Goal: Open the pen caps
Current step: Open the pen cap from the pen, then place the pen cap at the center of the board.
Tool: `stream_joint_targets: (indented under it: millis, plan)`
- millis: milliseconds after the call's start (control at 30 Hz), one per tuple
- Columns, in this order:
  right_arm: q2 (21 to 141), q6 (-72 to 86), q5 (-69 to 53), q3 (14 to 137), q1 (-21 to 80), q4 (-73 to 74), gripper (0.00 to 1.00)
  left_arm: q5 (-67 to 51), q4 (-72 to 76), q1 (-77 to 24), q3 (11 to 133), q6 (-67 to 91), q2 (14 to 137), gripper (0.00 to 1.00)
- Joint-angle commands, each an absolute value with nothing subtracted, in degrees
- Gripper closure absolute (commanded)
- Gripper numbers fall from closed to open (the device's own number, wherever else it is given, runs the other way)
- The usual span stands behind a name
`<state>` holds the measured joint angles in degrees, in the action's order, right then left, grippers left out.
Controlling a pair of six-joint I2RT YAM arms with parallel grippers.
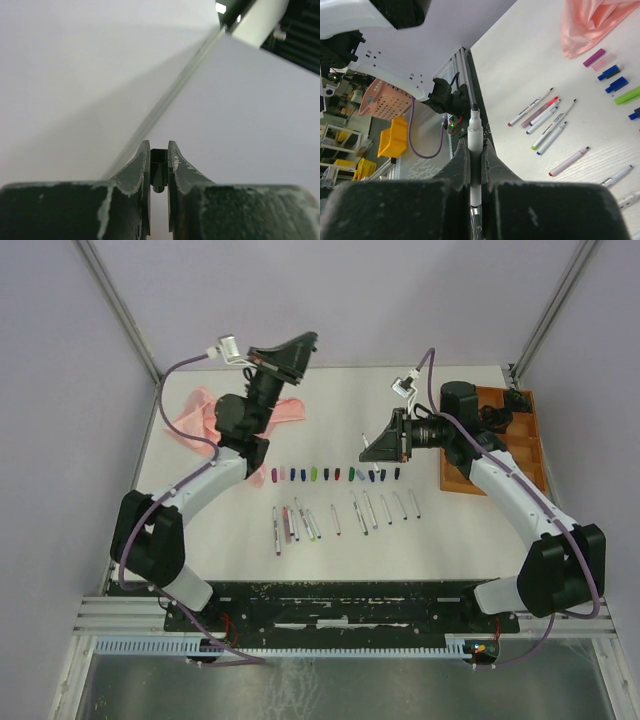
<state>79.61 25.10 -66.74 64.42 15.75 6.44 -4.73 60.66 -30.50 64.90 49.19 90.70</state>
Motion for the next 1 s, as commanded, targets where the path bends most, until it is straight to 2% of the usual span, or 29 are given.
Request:
stream_joint_targets:
  millis: [0, 100, 200, 367, 533, 700, 800, 967]
  plan:
    - [79.66, 22.92, -68.97, 65.35, 16.23, 9.48, 1.00, -0.80, 66.32, -27.73, 67.88, 48.13, 86.98, 0.97]
    - [79.22, 11.26, -66.59, 68.86, 16.03, 20.93, 1.00, -1.42, 64.63, -27.77, 64.96, 48.69, 84.93, 0.97]
    - [77.70, -3.56, -58.08, 74.18, 15.34, 35.57, 1.00, -2.13, 63.35, -27.80, 59.91, 50.18, 83.22, 0.97]
    - [73.09, -9.63, -51.67, 74.91, 11.24, 38.46, 1.00, -2.20, 58.26, -29.68, 53.36, 52.89, 83.40, 0.97]
    - [70.19, -10.08, -49.77, 76.08, 3.20, 39.78, 1.00, 0.59, 49.78, -36.23, 53.10, 50.77, 87.91, 0.97]
    - [67.73, -10.21, -42.52, 77.45, -1.48, 43.96, 1.00, 6.55, 35.73, -43.22, 59.39, 49.72, 95.01, 0.97]
    - [66.68, -11.64, -38.44, 75.94, -1.71, 48.40, 1.00, 11.97, 21.00, -47.18, 68.34, 48.59, 100.47, 0.97]
    - [64.77, -10.76, -35.61, 70.47, -4.52, 46.93, 1.00, 20.73, -0.44, -51.47, 87.28, 46.87, 113.14, 0.97]
